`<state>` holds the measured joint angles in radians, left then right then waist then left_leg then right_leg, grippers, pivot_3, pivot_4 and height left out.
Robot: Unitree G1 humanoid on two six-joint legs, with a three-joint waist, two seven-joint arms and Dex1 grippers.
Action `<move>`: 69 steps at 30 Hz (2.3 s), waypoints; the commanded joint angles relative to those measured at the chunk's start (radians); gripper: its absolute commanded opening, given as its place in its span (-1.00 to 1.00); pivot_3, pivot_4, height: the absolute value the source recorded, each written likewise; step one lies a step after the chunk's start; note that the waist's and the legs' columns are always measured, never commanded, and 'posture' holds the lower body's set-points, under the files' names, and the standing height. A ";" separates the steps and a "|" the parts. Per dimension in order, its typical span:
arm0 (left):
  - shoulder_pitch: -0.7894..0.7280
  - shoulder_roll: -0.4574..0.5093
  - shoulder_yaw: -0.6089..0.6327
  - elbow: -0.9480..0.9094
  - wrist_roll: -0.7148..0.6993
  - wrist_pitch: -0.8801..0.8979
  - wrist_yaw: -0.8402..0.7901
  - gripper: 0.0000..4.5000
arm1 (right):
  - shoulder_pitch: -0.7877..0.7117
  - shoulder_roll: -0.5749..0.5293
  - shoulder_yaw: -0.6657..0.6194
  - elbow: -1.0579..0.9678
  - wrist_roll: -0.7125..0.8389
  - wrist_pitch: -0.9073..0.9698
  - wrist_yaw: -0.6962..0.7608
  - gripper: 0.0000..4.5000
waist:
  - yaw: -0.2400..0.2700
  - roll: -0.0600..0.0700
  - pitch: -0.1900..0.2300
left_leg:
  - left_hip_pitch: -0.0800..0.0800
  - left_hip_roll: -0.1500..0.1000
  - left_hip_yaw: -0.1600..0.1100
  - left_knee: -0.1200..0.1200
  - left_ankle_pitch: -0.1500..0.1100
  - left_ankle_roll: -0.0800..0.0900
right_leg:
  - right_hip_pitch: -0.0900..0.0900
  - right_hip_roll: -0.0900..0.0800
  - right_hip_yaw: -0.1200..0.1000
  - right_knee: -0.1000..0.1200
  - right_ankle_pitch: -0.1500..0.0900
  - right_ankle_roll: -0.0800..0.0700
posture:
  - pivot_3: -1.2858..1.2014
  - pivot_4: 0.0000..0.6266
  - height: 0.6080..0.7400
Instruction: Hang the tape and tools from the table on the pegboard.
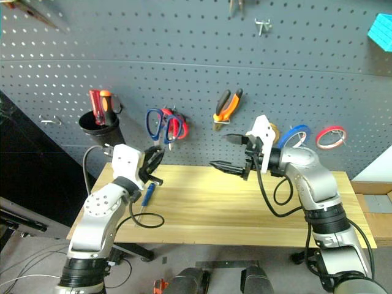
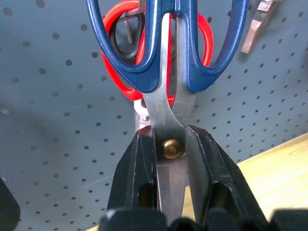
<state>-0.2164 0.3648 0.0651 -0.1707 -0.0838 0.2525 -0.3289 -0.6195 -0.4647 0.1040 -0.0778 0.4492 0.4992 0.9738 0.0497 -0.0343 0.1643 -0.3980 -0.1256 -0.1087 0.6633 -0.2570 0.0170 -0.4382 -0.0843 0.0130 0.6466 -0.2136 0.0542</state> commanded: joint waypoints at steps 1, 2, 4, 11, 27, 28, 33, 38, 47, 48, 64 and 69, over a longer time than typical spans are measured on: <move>-0.069 -0.007 -0.027 0.067 0.041 0.011 0.025 -0.75 | -0.022 -0.002 0.004 -0.031 -0.004 0.000 -0.003 1.00 | 0.001 0.001 -0.002 | 0.000 0.000 0.000 0.000 0.000 0.000 | 0.000 0.000 0.000 0.000 0.000 0.000 | 0.10 -0.70 1.00; -0.090 -0.010 -0.042 0.093 0.051 0.021 0.027 -0.75 | -0.024 -0.001 0.006 -0.026 -0.006 -0.002 -0.002 1.00 | 0.001 0.001 -0.003 | 0.000 0.000 0.000 0.000 0.000 0.000 | 0.000 0.000 0.000 0.000 0.000 0.000 | 0.10 -0.70 1.00; -0.142 -0.031 -0.052 0.160 0.062 0.053 0.048 -0.75 | -0.026 0.001 0.013 -0.017 -0.011 -0.006 0.000 1.00 | 0.001 0.000 -0.005 | 0.000 0.000 0.000 0.001 0.000 0.000 | 0.001 0.000 0.000 0.000 0.000 0.000 | 0.10 -0.71 1.00; -0.257 -0.068 -0.011 0.343 0.016 0.088 0.059 -0.34 | -0.028 -0.005 0.020 -0.008 -0.019 -0.009 -0.001 1.00 | -0.012 0.000 -0.014 | 0.000 -0.001 0.000 0.001 0.000 0.000 | 0.000 0.000 0.001 0.000 0.001 0.001 | 0.09 -0.69 1.00; -0.086 0.175 0.120 0.290 -0.026 0.491 -0.001 0.88 | 0.158 -0.019 0.057 -0.240 0.032 0.156 -0.065 1.00 | -0.032 0.006 -0.007 | 0.002 0.000 -0.001 0.001 -0.002 0.004 | 0.001 0.000 0.000 0.001 0.000 0.000 | 0.06 -0.40 1.00; -0.103 0.178 0.112 0.316 -0.036 0.516 -0.021 0.88 | 0.159 -0.018 0.060 -0.246 0.034 0.165 -0.069 1.00 | -0.027 0.007 -0.006 | 0.005 0.000 -0.002 0.001 -0.003 0.005 | 0.001 0.000 0.000 0.000 0.000 0.001 | 0.06 -0.40 1.00; -0.152 0.176 0.036 0.405 -0.007 0.538 -0.054 0.88 | 0.157 -0.033 0.050 -0.260 0.047 0.190 -0.066 1.00 | -0.024 0.007 -0.003 | 0.006 -0.002 -0.004 0.001 -0.003 0.005 | 0.004 -0.002 -0.003 -0.001 0.000 0.001 | 0.06 -0.37 1.00; -0.197 0.157 -0.015 0.571 0.013 0.477 -0.069 0.88 | 0.153 -0.040 0.054 -0.279 0.056 0.213 -0.076 1.00 | -0.034 0.008 -0.001 | 0.006 -0.001 -0.004 -0.001 -0.003 0.005 | 0.007 -0.002 -0.001 0.000 0.000 0.001 | 0.04 -0.35 1.00; -0.313 0.109 -0.013 0.852 0.039 0.399 -0.008 0.88 | 0.158 -0.058 0.049 -0.310 0.072 0.243 -0.088 1.00 | -0.044 0.002 0.014 | 0.005 -0.001 -0.005 0.000 -0.003 0.005 | 0.007 -0.002 0.000 -0.001 -0.001 0.000 | 0.04 -0.29 1.00; -0.322 0.104 -0.012 0.874 0.040 0.391 -0.001 0.88 | 0.156 -0.059 0.048 -0.315 0.075 0.248 -0.088 1.00 | -0.046 0.002 0.015 | 0.005 -0.001 -0.005 -0.001 -0.003 0.006 | 0.007 -0.002 0.000 -0.002 -0.001 0.000 | 0.03 -0.28 1.00; -0.107 0.119 0.019 0.419 -0.004 0.526 -0.041 -0.79 | 0.132 -0.076 0.054 -0.320 0.089 0.266 -0.100 1.00 | -0.064 0.006 0.035 | 0.004 0.000 -0.004 -0.002 -0.004 0.007 | 0.006 -0.003 0.001 -0.002 -0.001 0.001 | 0.04 -0.26 1.00; 0.140 0.110 0.125 -0.110 -0.100 0.327 -0.099 -0.79 | 0.076 -0.038 0.062 -0.254 0.087 0.201 -0.071 1.00 | -0.059 0.005 0.037 | -0.002 0.000 -0.004 -0.002 -0.001 0.002 | -0.001 -0.003 0.002 -0.001 0.000 0.000 | 0.08 -0.38 1.00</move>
<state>-0.1065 0.4856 0.1177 -0.1153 -0.1416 0.6992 -0.4157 -0.5149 -0.5196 0.1780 -0.3276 0.5273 0.7437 0.8829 -0.0089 -0.0297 0.2009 -0.3999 -0.1254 -0.1126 0.6616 -0.2584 0.0193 -0.4394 -0.0870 0.0142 0.6451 -0.2141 0.0541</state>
